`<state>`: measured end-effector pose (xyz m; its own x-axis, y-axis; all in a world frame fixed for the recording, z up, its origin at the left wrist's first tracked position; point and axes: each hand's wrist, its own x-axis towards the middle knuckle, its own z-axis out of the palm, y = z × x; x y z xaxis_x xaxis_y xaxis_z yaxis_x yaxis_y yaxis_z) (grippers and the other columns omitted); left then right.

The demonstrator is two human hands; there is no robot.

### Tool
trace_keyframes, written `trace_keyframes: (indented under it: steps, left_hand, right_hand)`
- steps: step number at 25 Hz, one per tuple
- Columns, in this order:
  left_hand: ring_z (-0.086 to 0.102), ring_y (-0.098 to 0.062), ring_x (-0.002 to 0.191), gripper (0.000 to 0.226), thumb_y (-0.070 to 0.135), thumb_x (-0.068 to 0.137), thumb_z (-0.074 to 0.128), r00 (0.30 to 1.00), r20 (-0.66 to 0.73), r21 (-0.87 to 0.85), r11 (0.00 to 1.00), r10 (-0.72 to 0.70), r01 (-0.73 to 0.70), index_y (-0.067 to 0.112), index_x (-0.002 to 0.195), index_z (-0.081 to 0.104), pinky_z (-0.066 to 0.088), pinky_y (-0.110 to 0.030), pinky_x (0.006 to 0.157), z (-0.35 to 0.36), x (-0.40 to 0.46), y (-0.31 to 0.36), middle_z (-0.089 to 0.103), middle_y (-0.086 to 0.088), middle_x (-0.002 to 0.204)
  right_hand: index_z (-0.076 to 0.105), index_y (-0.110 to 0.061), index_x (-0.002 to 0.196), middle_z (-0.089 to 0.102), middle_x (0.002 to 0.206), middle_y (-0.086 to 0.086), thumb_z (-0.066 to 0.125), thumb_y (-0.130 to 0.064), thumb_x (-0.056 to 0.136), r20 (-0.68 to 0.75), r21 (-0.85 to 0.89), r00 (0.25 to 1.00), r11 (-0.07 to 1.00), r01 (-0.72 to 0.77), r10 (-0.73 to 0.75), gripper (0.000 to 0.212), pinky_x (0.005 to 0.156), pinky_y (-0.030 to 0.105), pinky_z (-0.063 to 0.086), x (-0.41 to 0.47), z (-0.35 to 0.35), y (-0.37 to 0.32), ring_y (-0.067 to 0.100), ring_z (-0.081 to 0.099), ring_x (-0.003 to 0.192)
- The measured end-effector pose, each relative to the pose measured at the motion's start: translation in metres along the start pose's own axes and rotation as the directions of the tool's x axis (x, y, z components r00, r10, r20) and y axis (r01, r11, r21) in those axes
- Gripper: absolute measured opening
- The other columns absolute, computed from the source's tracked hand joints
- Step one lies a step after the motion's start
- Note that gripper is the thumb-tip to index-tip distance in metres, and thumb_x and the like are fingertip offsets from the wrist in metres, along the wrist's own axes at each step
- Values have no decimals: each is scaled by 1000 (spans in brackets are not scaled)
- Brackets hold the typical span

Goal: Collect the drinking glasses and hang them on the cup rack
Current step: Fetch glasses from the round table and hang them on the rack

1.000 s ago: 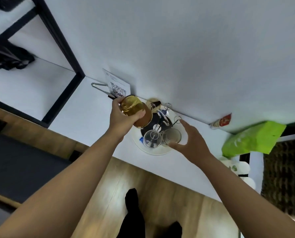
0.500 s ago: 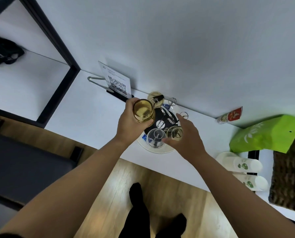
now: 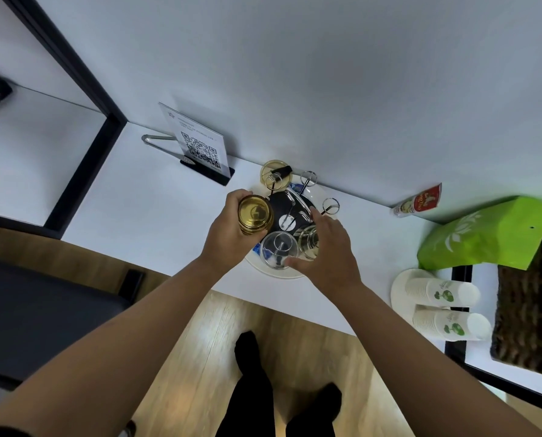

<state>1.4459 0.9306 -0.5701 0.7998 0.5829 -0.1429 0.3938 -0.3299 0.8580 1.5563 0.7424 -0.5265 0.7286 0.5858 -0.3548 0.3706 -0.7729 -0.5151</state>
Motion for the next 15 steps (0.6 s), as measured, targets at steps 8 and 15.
trace_keyframes:
  steps: [8, 15]
  left_hand:
    - [62, -9, 114, 88, 25, 73, 94, 996, 88, 78, 997, 20, -26, 34, 140, 38, 59, -36, 94, 7, -1, -22, 58, 15, 128]
    - [52, -2, 119, 92, 18, 72, 95, 994, 105, 74, 997, 14, -22, 29, 142, 38, 57, -28, 97, 15, -1, -26, 50, 19, 130]
  right_hand:
    - [17, -33, 165, 21, 173, 3, 88, -44, 80, 28, 22, 999, 999, -36, 36, 111, 122, 51, 29, 6, 3, 12, 26, 4, 162]
    - [16, -31, 166, 9, 176, 1, 88, -43, 79, 68, 13, 998, 1000, -7, 6, 114, 124, 51, 24, 12, 0, 23, 23, -10, 162]
